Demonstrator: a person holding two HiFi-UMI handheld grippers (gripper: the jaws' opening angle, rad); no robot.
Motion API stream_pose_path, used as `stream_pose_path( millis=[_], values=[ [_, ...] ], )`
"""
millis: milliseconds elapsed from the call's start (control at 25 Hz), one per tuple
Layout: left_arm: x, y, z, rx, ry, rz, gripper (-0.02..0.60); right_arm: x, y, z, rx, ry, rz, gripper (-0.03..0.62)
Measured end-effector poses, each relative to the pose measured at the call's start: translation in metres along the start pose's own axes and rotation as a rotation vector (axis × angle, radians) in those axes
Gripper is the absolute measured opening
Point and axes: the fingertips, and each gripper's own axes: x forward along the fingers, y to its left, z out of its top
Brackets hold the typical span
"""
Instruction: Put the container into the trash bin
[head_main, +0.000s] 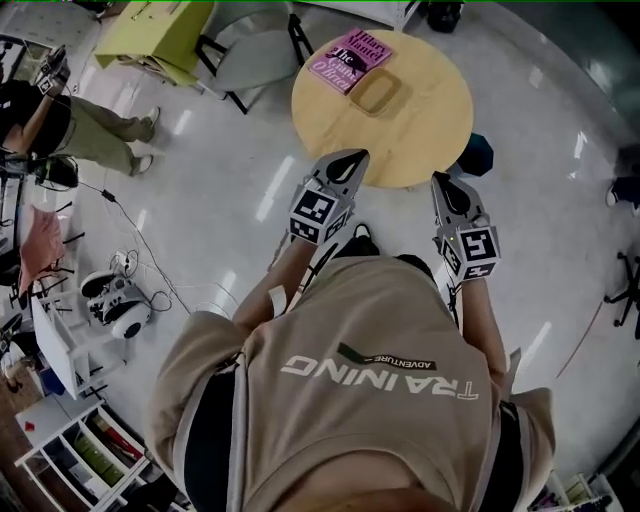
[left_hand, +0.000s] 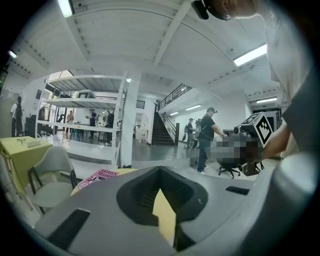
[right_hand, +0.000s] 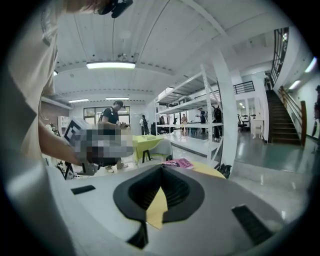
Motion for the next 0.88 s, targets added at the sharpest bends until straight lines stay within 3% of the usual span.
stream_pose_path(
  millis=[200, 400, 680, 880],
  values=[
    [0.021, 0.013, -0.002, -0.009, 0.007, -0.059, 0.015, 0.015, -0.007, -0.012, 0.064, 0.013, -0.049, -0.005],
    [0.034, 0.01, -0.012, -0.024, -0.003, -0.11, 0.015, 0.028, -0.008, -0.024, 0.088, 0.031, -0.029, -0.005],
    [0.079, 0.025, 0.001, -0.026, 0.031, -0.054, 0.015, 0.057, -0.052, -0.009, 0.076, 0.016, 0.0, -0.003],
    [0.117, 0.035, 0.003, -0.067, 0.046, -0.022, 0.015, 0.077, -0.09, -0.005, 0.077, 0.007, 0.047, -0.003]
  ],
)
